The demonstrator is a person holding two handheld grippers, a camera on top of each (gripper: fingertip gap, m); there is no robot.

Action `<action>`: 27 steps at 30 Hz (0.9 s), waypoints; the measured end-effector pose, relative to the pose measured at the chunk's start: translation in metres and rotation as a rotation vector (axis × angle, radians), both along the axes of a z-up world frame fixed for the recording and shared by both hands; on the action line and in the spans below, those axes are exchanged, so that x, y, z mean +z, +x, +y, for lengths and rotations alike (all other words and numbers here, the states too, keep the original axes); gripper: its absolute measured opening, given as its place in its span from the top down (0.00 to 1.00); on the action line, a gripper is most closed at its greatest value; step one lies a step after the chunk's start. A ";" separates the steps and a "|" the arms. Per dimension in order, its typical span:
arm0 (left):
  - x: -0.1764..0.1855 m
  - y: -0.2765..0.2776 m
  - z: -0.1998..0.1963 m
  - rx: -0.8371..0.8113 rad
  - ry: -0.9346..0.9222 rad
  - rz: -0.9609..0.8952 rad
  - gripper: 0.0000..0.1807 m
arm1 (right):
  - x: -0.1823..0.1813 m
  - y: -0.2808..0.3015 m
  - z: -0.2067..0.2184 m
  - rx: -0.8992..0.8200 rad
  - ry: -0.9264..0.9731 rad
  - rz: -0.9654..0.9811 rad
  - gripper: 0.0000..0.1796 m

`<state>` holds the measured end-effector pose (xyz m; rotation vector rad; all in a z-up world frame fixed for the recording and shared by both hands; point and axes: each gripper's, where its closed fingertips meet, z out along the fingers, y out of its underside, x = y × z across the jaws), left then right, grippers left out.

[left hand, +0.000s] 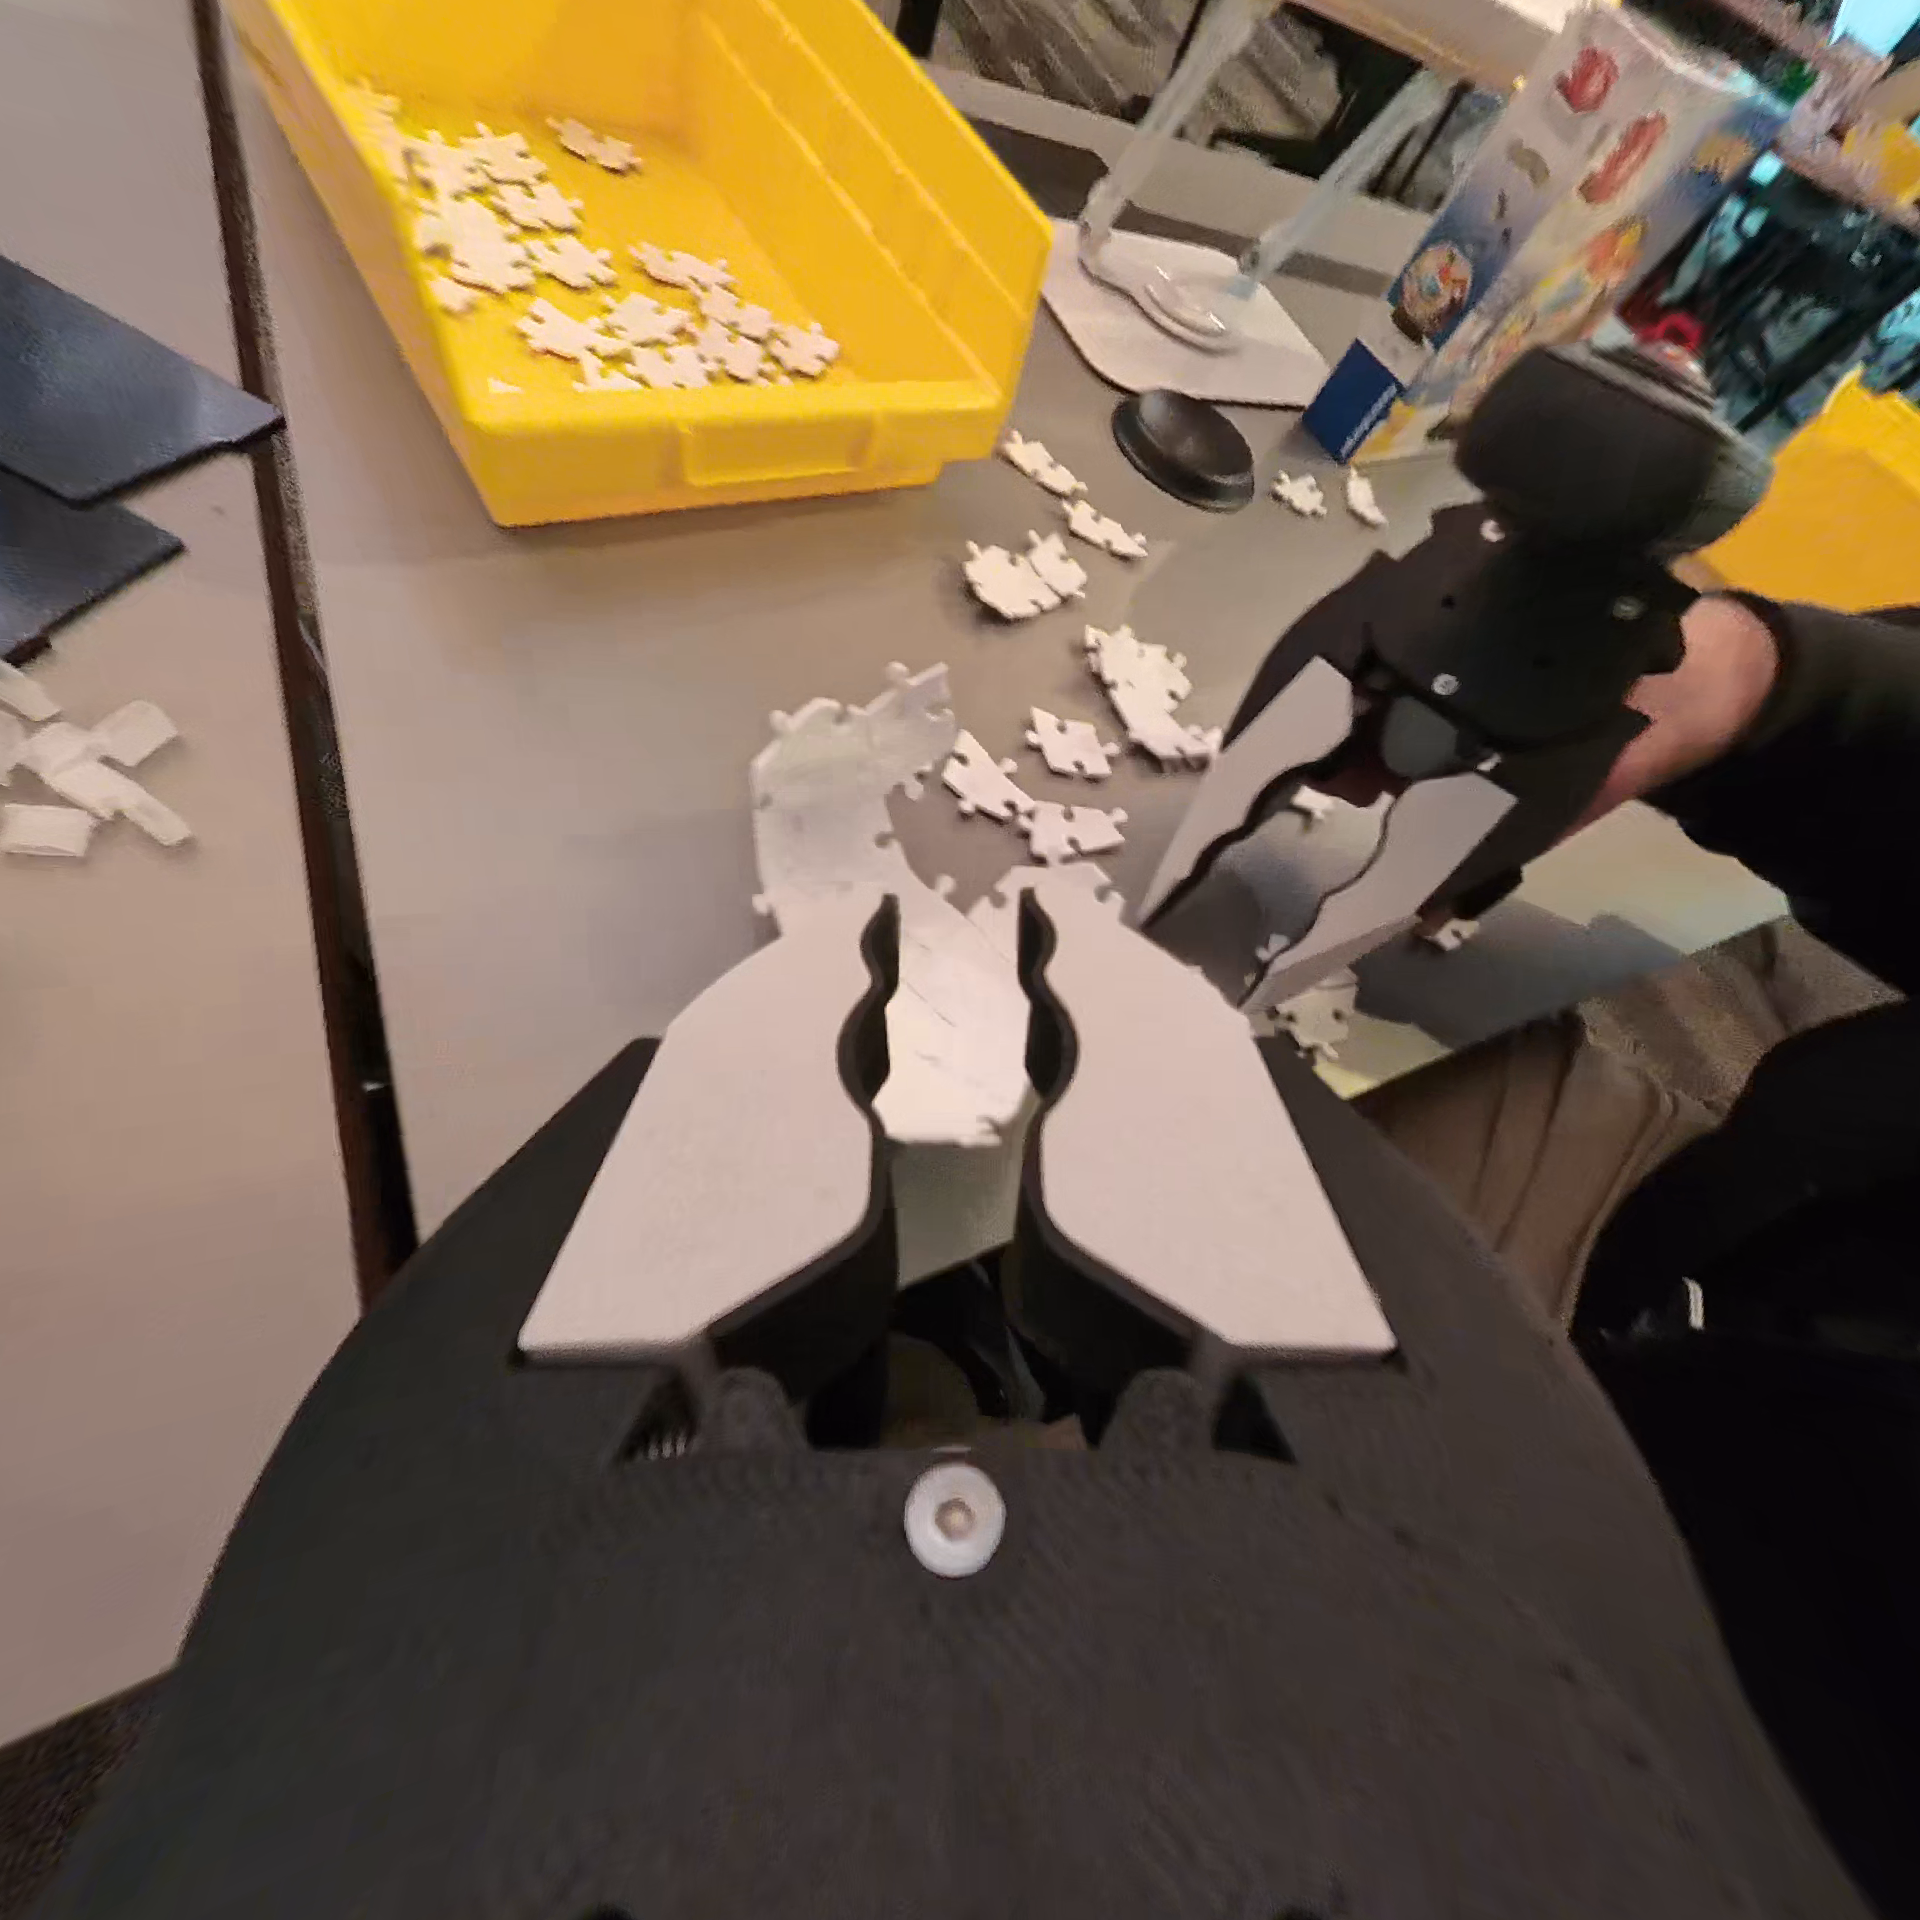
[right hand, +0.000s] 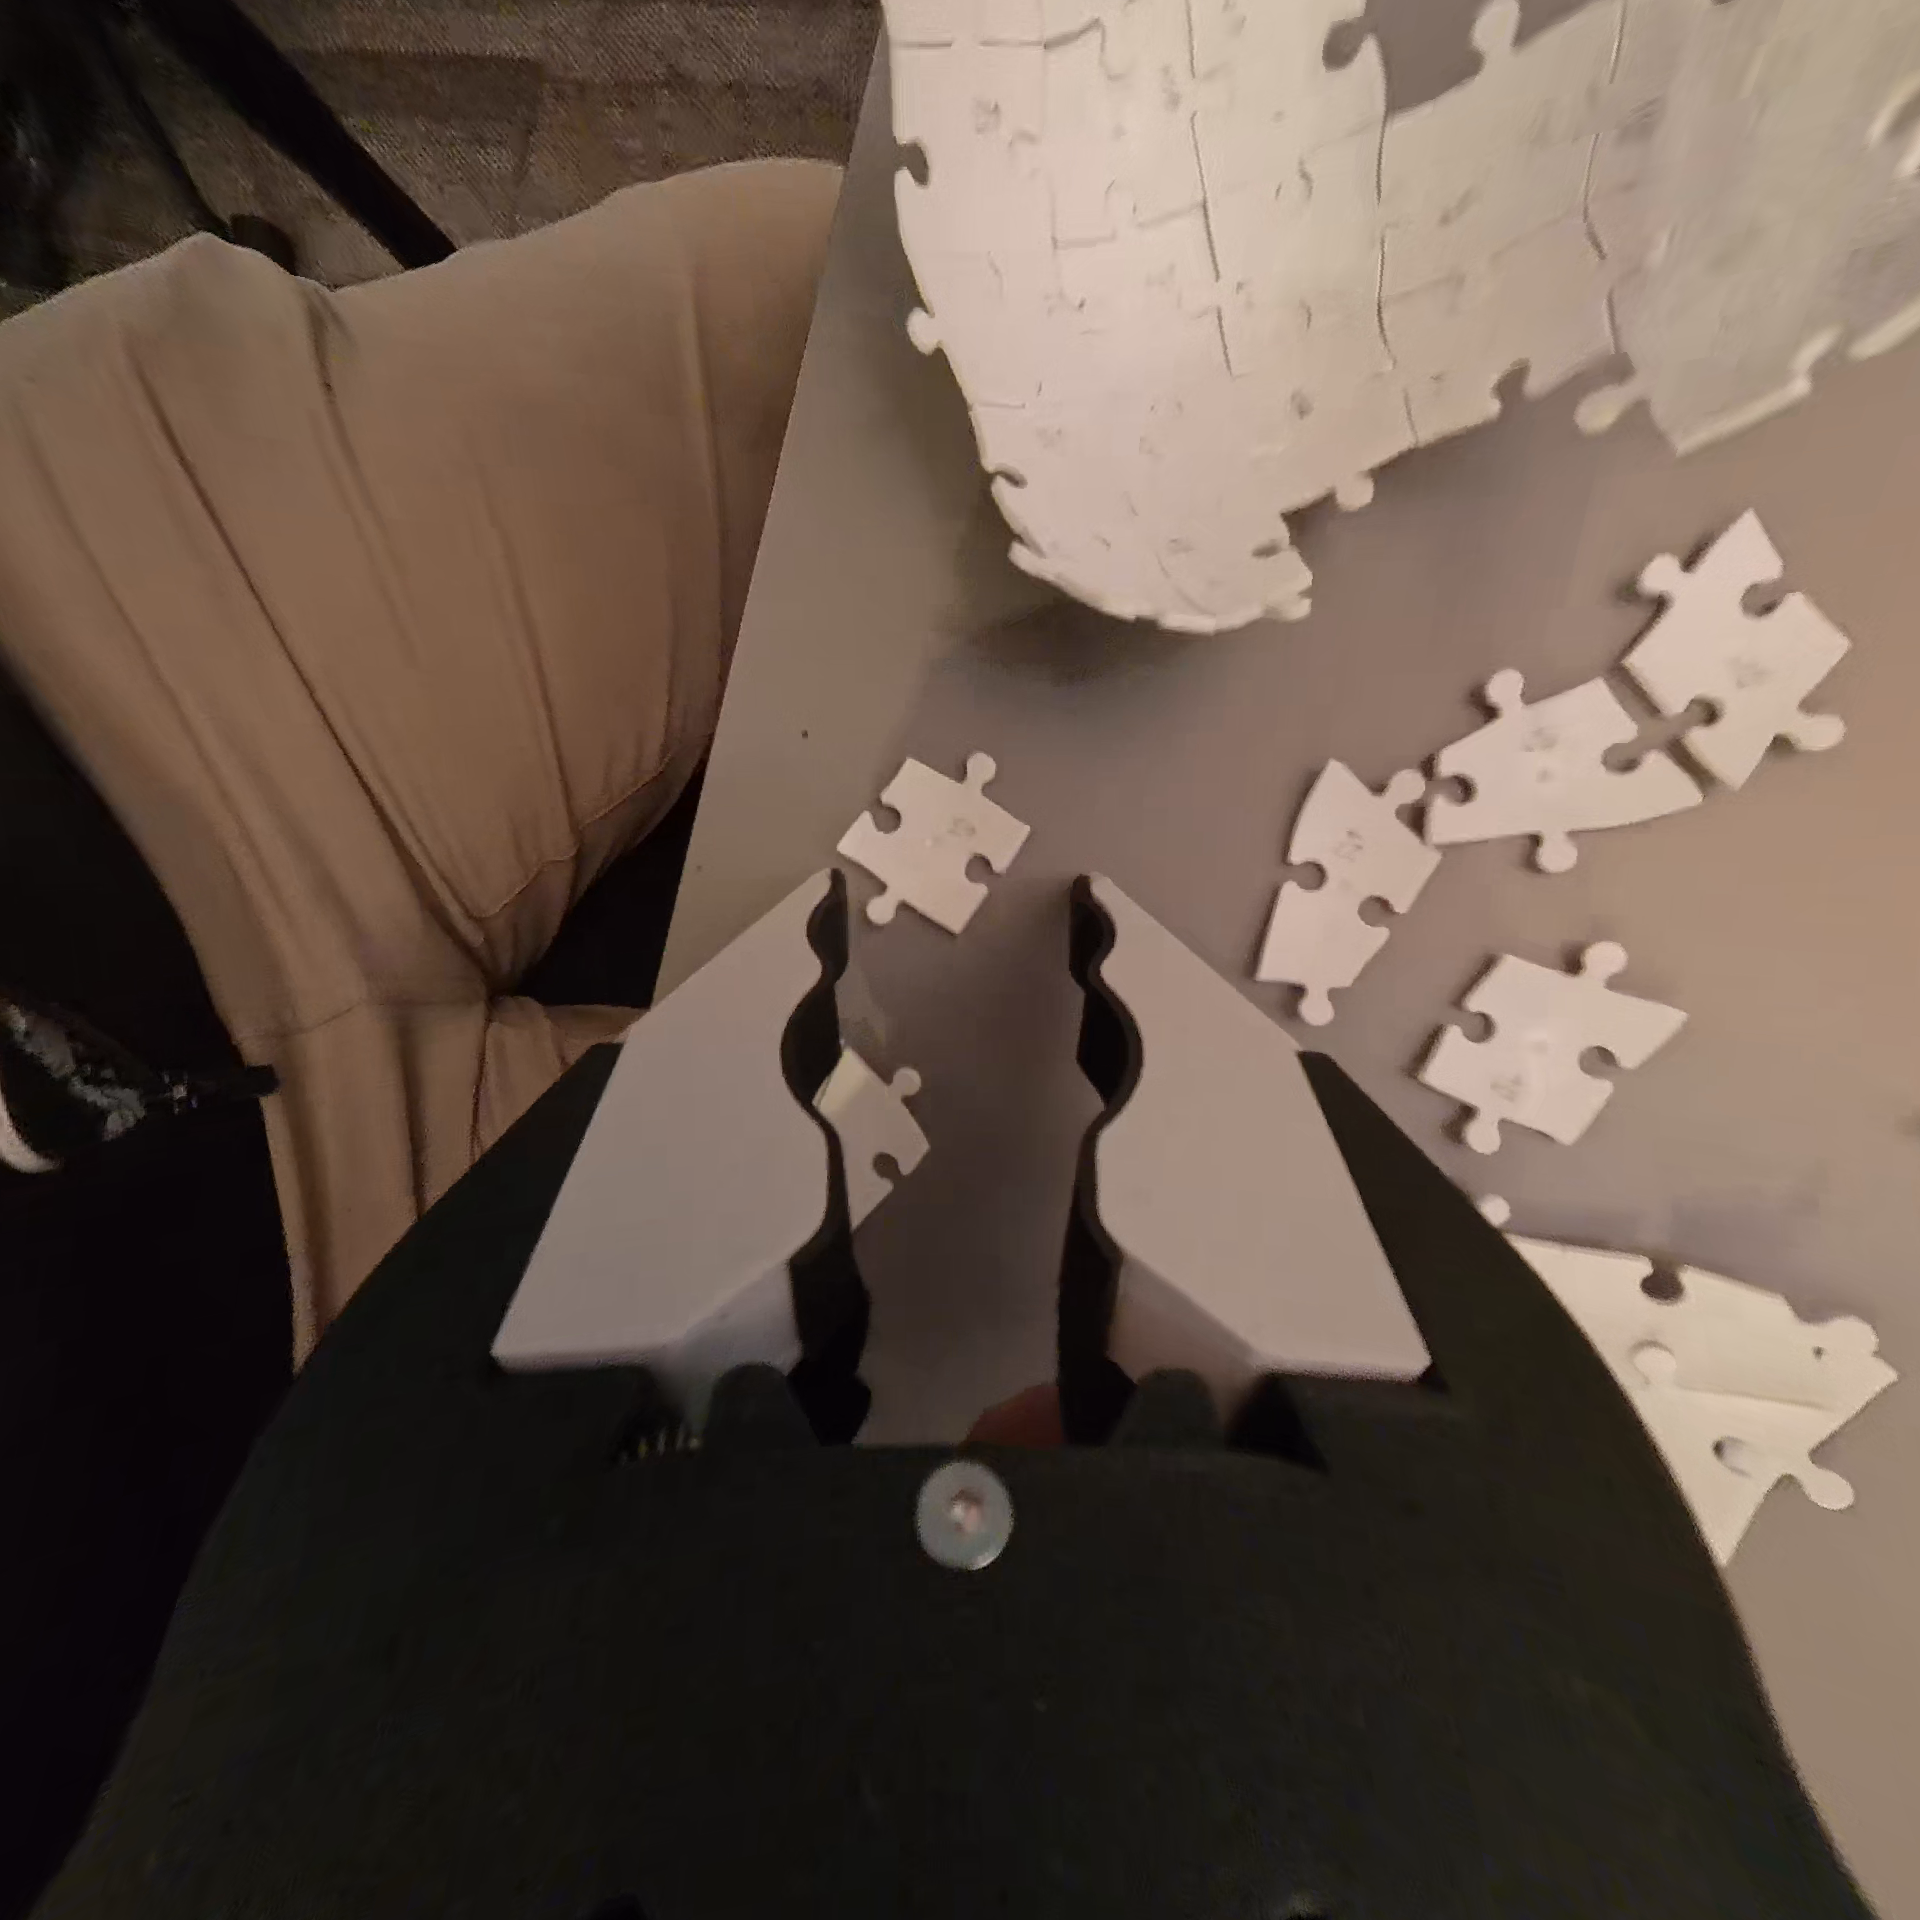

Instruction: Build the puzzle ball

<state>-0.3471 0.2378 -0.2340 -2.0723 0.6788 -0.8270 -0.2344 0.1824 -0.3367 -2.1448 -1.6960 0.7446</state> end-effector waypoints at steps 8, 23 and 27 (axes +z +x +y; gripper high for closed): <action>0.001 0.032 -0.053 -0.036 0.008 -0.010 0.89 | -0.006 -0.011 -0.002 -0.043 0.181 -0.062 0.80; -0.084 0.090 -0.086 -0.010 -0.151 0.086 0.90 | -0.002 -0.014 -0.018 0.104 0.335 0.041 0.81; -0.100 0.092 -0.081 0.016 -0.181 0.102 0.90 | 0.000 -0.018 -0.020 0.159 0.425 0.060 0.81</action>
